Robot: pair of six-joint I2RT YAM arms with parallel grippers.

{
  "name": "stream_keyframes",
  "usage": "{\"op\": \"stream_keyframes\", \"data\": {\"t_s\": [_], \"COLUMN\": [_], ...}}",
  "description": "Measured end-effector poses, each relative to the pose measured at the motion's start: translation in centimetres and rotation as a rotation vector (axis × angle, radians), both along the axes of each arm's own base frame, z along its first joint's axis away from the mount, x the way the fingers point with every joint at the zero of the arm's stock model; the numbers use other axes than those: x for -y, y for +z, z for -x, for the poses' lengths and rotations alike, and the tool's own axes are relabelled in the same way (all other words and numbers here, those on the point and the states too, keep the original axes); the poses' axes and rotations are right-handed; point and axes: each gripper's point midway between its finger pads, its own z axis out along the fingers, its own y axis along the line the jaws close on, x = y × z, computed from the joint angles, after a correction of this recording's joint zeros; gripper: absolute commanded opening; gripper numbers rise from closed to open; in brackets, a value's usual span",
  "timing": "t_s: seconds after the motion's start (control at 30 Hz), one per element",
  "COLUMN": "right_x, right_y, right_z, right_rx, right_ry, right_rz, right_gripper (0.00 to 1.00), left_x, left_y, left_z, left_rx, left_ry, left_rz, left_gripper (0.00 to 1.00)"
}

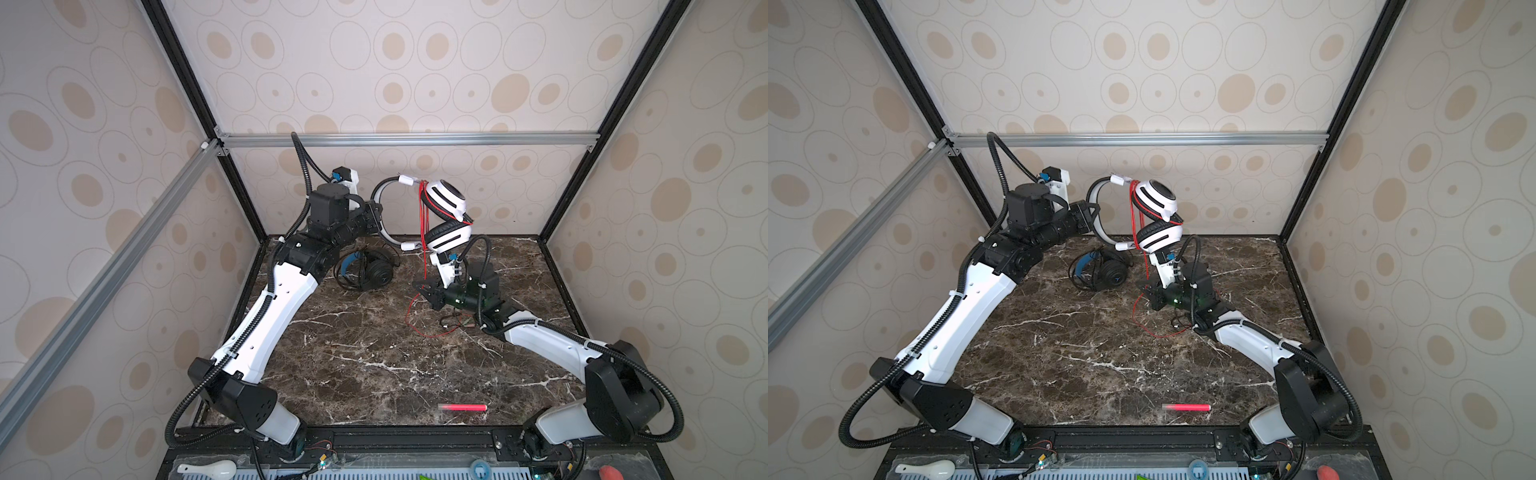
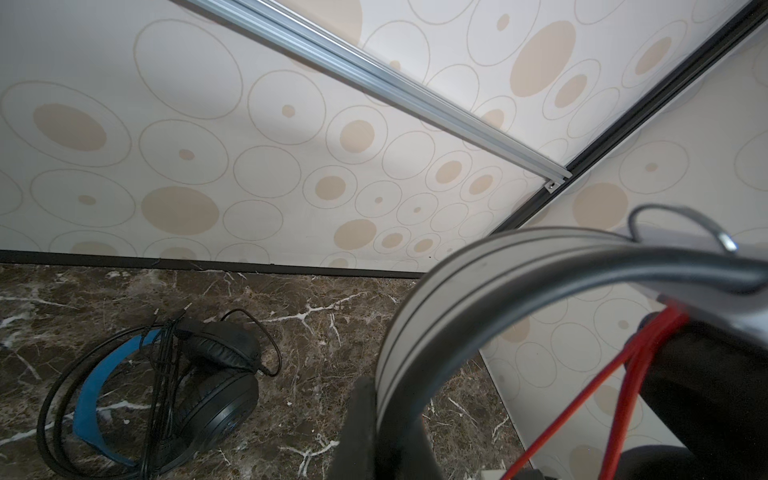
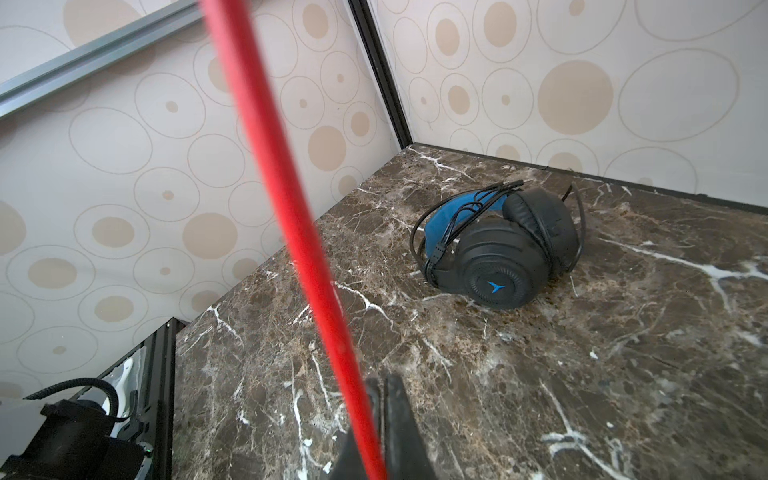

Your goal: Wrap the headphones

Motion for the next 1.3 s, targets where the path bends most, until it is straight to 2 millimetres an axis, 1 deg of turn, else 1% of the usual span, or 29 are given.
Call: {"op": "stream_keyframes", "data": {"t_s": [0.1,0.33,0.47,0.57,0.73,0.9,1.1,1.23,1.3], "right_x": [0.4,0.8,1.1,1.2,1.1,0.3,-0.4,-1.3,-2.0], "right_y": [0.0,1.9,2.4,2.5,2.0,1.3,-0.5,-2.1,-2.6], "right_z": [0.6,2.2,2.8,2.9,3.1,3.1,2.7,1.8,1.2], "right_rx": [-0.011,0.017,0.026,0.022,-0.019,-0.057,-0.097,-0.129,-0.140], "right_ry": [-0.009,-0.011,-0.019,-0.021,-0.020,0.016,0.041,0.058,0.071], "right_rz": [-0.017,-0.052,-0.067,-0.073,-0.101,-0.126,-0.121,-0.108,-0.105], "right_gripper": [0.06,0.07,0.08,0.09,0.09,0.09,0.12,0.13,0.13], "left_x": [0.0,0.2,0.4,0.6,1.6,2.4,2.4,2.5,2.4], "left_y": [0.1,0.3,0.3,1.0,3.2,3.9,4.7,5.4,5.7], "left_z": [-0.1,-0.9,-1.1,-1.1,-0.8,-0.2,0.6,1.2,1.4], "left_rx": [0.004,0.031,0.037,0.057,0.132,0.151,0.168,0.183,0.189], "left_ry": [0.001,0.021,0.021,0.014,-0.030,-0.062,-0.083,-0.099,-0.103], "left_rz": [0.005,0.063,0.091,0.114,0.170,0.180,0.185,0.194,0.197], "left_gripper": [0.00,0.00,0.00,0.00,0.00,0.00,0.00,0.00,0.00]}}
